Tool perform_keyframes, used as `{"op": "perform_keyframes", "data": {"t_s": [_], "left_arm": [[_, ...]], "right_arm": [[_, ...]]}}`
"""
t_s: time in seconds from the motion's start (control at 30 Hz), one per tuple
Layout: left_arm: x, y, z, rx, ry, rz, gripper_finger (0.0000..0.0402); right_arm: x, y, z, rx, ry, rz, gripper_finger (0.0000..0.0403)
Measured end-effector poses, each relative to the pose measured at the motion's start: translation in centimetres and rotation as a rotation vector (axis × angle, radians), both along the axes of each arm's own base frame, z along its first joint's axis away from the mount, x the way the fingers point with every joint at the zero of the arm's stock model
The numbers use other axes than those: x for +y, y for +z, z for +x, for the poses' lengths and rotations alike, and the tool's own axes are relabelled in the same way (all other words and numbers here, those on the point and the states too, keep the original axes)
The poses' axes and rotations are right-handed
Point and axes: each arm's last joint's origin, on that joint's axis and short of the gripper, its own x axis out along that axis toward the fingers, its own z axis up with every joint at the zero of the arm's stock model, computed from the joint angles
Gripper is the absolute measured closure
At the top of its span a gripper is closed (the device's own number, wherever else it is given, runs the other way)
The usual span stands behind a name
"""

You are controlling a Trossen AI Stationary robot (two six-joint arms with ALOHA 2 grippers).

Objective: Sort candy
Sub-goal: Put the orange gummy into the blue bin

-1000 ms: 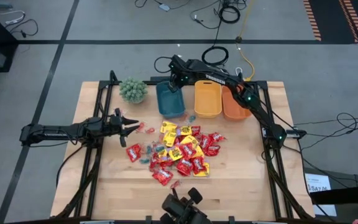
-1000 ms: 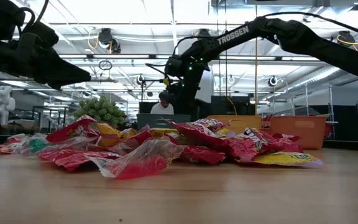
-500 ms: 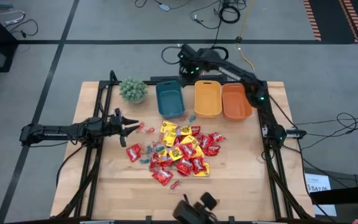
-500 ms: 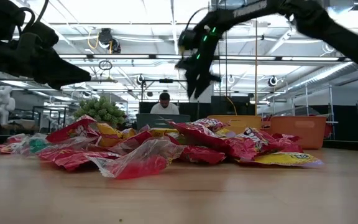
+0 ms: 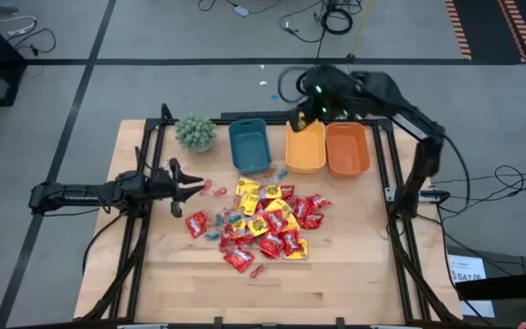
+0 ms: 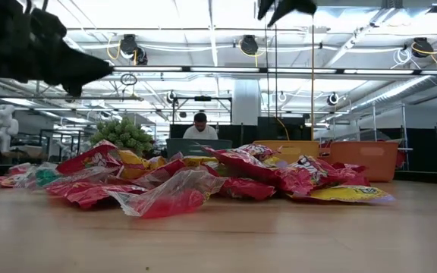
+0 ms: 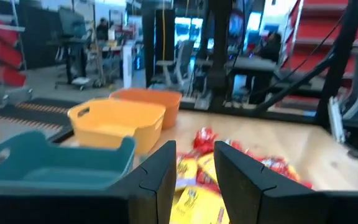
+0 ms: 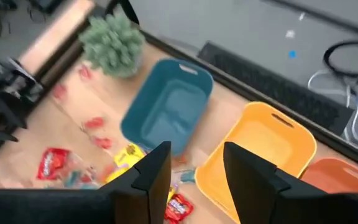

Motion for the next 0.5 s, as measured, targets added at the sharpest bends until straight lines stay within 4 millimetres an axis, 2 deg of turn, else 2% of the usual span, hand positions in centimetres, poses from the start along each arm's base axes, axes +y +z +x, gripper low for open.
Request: {"op": "perform_keyframes", "data": {"t_s": [0.13, 0.27, 0.4, 0.5], "left_arm": [[-0.1, 0.4, 0.0, -0.04, -0.031, 0.004, 0.0283], [-0.2, 0.7, 0.0, -0.07, -0.067, -0.031, 0.0283], [-0.2, 1.0, 0.0, -0.065, -0.084, -0.073, 0.0283], [0.0, 2.4, -0.2, -0.026, -0.001, -0.149, 0.0283]], "right_arm": [[4.8, 0.9, -1.0, -0.003, -0.032, -0.043, 0.0265], [9.5, 0.1, -1.0, 0.026, -0.075, -0.058, 0.0266], [13.8, -2.5, 0.5, 0.06, -0.032, -0.105, 0.0266], [16.1, -6.3, 0.8, 0.154, -0.081, -0.042, 0.0266]]}}
